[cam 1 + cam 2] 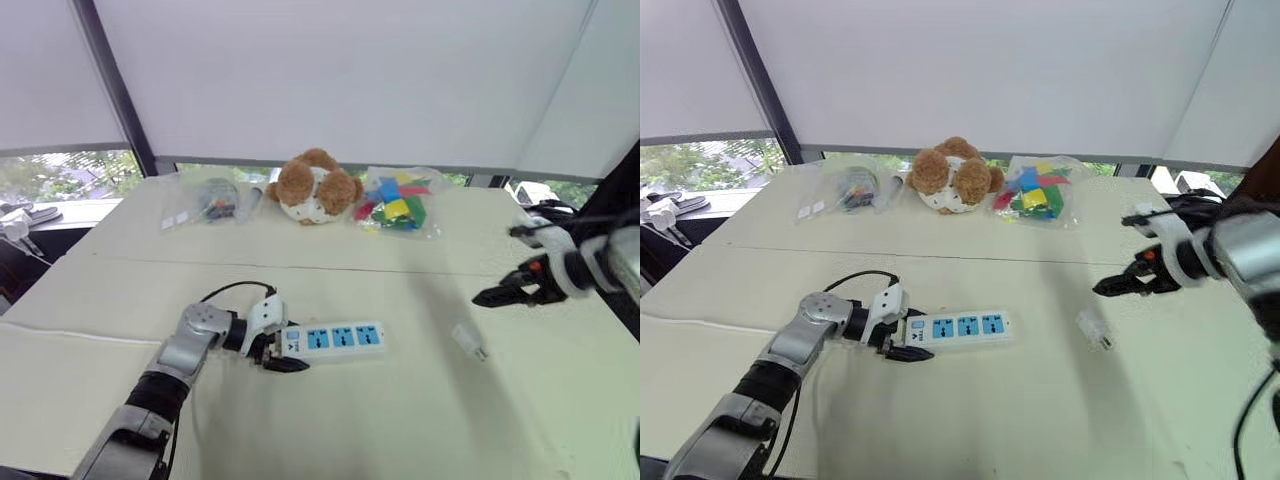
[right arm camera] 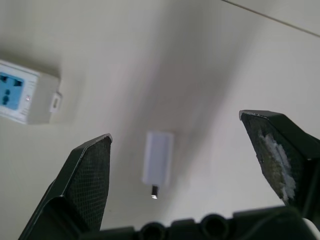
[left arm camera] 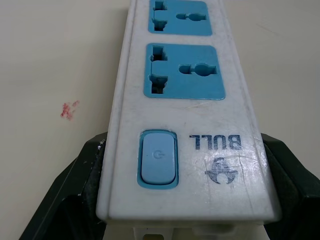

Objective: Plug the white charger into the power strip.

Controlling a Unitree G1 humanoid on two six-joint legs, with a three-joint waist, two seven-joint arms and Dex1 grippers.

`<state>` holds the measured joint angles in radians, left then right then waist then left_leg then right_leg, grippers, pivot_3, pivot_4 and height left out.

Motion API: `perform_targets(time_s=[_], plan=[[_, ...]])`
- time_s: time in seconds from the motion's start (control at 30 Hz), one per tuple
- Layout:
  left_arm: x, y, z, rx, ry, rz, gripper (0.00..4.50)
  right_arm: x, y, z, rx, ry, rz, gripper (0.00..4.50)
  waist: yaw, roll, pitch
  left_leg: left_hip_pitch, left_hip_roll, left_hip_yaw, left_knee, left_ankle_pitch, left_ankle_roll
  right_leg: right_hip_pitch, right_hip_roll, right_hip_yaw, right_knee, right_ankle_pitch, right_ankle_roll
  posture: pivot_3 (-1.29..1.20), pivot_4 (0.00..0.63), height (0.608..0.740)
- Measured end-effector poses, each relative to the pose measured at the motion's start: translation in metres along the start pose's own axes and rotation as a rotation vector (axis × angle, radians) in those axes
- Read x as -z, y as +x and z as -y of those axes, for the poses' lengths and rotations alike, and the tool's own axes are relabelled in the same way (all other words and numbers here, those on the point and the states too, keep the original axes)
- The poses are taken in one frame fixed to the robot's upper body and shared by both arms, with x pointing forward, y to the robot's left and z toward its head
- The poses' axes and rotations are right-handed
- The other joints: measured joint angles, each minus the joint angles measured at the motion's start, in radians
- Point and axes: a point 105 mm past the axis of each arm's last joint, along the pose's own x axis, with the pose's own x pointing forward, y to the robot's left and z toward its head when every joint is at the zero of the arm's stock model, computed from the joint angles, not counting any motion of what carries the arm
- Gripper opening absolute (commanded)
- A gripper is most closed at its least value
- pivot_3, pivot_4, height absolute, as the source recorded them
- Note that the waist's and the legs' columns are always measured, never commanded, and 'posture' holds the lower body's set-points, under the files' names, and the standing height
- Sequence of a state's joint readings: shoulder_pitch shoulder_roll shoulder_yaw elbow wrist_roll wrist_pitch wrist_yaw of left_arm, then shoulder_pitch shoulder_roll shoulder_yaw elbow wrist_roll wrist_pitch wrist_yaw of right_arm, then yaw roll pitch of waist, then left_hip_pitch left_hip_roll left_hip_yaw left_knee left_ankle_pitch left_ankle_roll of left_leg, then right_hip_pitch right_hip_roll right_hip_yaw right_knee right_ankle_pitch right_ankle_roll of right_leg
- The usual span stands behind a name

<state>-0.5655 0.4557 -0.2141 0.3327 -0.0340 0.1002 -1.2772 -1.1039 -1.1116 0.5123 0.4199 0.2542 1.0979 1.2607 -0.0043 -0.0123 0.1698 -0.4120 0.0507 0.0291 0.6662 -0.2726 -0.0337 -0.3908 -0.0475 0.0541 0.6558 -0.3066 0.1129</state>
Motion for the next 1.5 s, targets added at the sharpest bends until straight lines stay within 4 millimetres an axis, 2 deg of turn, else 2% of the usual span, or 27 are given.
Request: perform_targets(time_s=[0.1,0.3,0.67,1.03,1.13,1.3,1.33,1.5], plan=[[-0.001,0.0,0.007,-0.033,0.008,0.005,3.11,0.004,0.014,0.004,-0.045,-0.003,-0.128,4.5,0.004,0.0,0.0,0.0,0.0,0.001,0.0,0.0,0.0,-0.001,-0.001,0.0,0.0,0.0,0.0,0.0,0.15,0.739],[0.0,0.0,0.014,-0.087,-0.021,0.019,3.11,0.015,0.02,0.011,-0.087,-0.03,-0.316,4.5,0.009,0.003,-0.001,0.0,0.0,0.002,0.0,0.0,0.0,-0.002,-0.001,0.0,0.002,0.0,0.0,0.0,0.15,0.739],[0.003,0.002,0.018,-0.163,-0.068,0.046,3.11,0.019,0.046,0.001,-0.138,0.013,-0.394,4.5,0.015,0.01,-0.005,0.002,0.0,0.003,0.0,0.0,-0.001,-0.001,-0.001,0.0,0.005,0.0,0.0,0.0,0.15,0.739],[0.005,0.006,0.017,-0.189,-0.073,0.064,3.11,0.038,0.064,-0.006,-0.142,0.077,-0.471,4.5,0.019,0.014,-0.008,0.003,-0.001,0.003,0.001,0.001,-0.001,0.001,-0.001,0.0,0.005,0.0,0.0,0.0,0.15,0.739],[0.006,0.007,0.017,-0.193,-0.072,0.07,3.11,0.038,0.068,-0.006,-0.123,0.073,-0.475,3.62,0.019,0.015,-0.009,0.004,-0.001,0.003,0.002,0.001,-0.001,0.002,-0.001,0.0,0.005,0.0,0.0,0.0,0.15,0.739],[0.009,0.008,0.015,-0.203,-0.078,0.077,3.11,0.04,0.076,-0.002,-0.062,0.082,-0.459,1.19,0.017,0.015,-0.017,0.005,-0.001,0.002,0.002,0.001,-0.001,0.003,-0.001,0.0,0.005,0.0,0.0,0.0,0.15,0.739],[0.01,0.009,0.015,-0.207,-0.078,0.077,3.11,0.041,0.078,-0.002,-0.057,0.086,-0.458,0.82,0.017,0.014,-0.018,0.005,-0.001,0.002,0.002,0.001,-0.001,0.003,-0.001,0.0,0.005,0.0,0.0,0.0,0.15,0.739],[0.011,0.01,0.014,-0.226,-0.085,0.083,3.11,0.042,0.08,-0.002,-0.043,0.119,-0.446,0.76,0.017,0.013,-0.023,0.006,-0.001,0.001,0.001,0.001,-0.001,0.005,0.0,0.0,0.005,0.0,0.0,0.0,0.15,0.739]])
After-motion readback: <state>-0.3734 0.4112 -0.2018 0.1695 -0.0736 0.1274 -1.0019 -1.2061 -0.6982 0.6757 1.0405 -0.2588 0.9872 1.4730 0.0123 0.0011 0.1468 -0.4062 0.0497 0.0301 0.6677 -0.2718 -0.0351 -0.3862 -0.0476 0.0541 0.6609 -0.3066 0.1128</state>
